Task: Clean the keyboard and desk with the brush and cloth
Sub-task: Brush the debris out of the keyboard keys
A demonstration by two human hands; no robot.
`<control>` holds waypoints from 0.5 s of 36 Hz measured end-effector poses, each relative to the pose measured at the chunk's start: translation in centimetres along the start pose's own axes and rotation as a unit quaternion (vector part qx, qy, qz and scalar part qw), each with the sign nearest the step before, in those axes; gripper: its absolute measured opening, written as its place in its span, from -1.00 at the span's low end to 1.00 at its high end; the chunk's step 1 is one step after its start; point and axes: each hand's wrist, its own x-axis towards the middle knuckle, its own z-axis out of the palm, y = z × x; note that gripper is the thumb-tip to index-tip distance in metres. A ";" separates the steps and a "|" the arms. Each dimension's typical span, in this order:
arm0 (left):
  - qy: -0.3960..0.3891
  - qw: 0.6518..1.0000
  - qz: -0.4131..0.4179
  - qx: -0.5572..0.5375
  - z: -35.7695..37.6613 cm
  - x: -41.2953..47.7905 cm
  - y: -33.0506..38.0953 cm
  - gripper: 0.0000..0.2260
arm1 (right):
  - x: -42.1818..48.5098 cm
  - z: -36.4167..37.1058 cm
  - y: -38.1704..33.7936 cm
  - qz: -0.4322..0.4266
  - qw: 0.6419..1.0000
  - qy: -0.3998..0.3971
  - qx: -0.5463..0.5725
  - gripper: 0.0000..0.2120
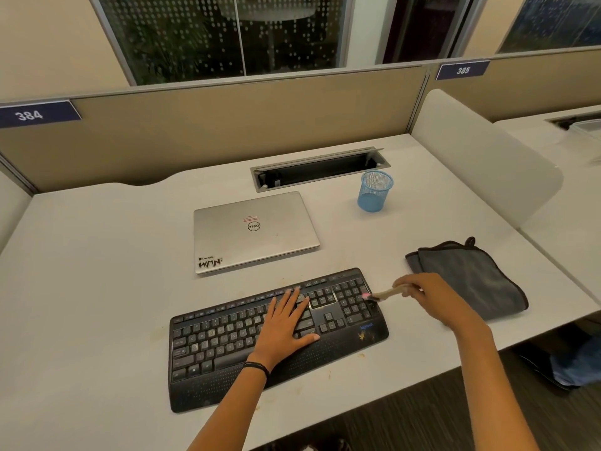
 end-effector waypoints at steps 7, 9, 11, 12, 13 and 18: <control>0.004 1.000 0.003 0.001 0.0 0.0 0.0 -0.15 | -0.5 -1.7 0.2 0.024 0.999 -0.027 -0.036 -0.78; 0.006 1.000 0.003 0.001 0.2 0.1 -0.1 -0.14 | -0.3 -1.6 0.1 0.016 0.999 0.013 -0.027 -0.77; 0.006 1.000 0.002 0.003 0.2 0.1 -0.1 -0.13 | -0.2 -1.2 -0.3 0.003 0.999 0.050 -0.006 -0.76; 0.004 1.000 0.002 0.006 0.2 0.1 -0.1 -0.13 | -0.2 -0.9 -0.5 -0.003 0.998 0.061 0.006 -0.76; 0.002 1.000 0.002 0.008 0.1 0.1 -0.1 -0.12 | -0.2 -0.6 -0.7 -0.009 0.998 0.066 0.015 -0.76; 0.001 1.000 0.000 0.006 0.1 0.1 -0.1 -0.15 | -0.5 0.7 -0.6 -0.005 0.999 0.042 0.014 -0.76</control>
